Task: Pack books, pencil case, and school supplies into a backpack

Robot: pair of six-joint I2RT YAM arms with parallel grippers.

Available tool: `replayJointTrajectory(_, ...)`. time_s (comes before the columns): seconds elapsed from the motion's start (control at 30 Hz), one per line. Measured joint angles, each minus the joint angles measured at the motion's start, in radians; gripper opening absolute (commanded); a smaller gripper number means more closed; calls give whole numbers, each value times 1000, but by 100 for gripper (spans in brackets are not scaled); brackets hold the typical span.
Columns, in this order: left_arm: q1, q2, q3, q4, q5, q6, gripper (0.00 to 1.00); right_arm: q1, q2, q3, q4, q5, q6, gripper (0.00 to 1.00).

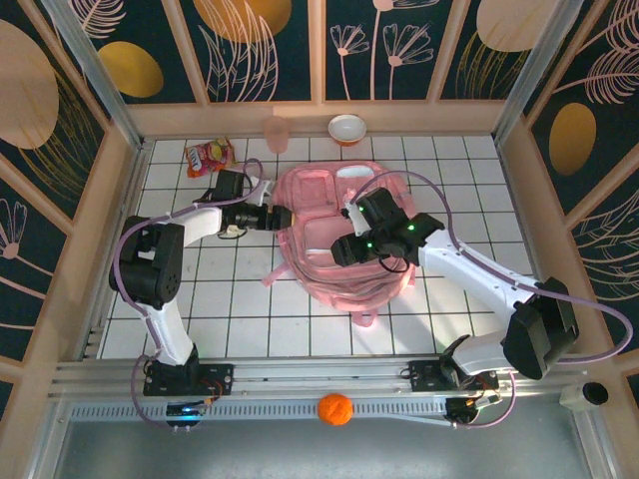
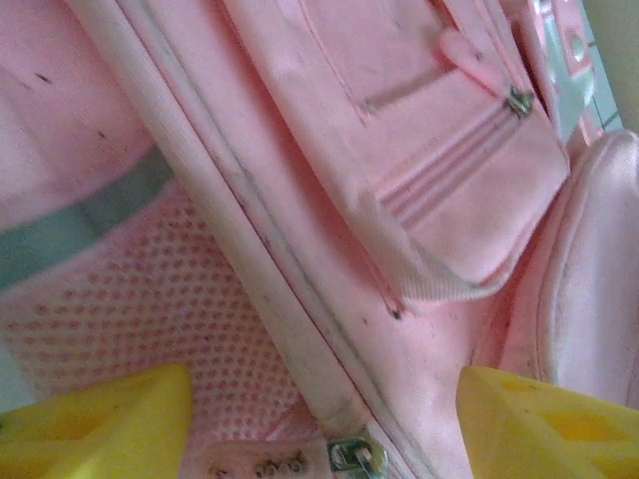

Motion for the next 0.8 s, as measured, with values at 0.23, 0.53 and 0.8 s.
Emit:
replayJointTrajectory(0.23, 1, 0, -23, -36, 79, 76, 64, 0, 11, 0, 3, -3, 3, 57)
replayJointTrajectory(0.53, 1, 0, -57, -27, 103, 98, 35, 0, 11, 0, 3, -5, 8, 56)
replayJointTrajectory(0.8, 1, -39, -85, -15, 74, 109, 12, 0, 10, 0, 3, -2, 30, 56)
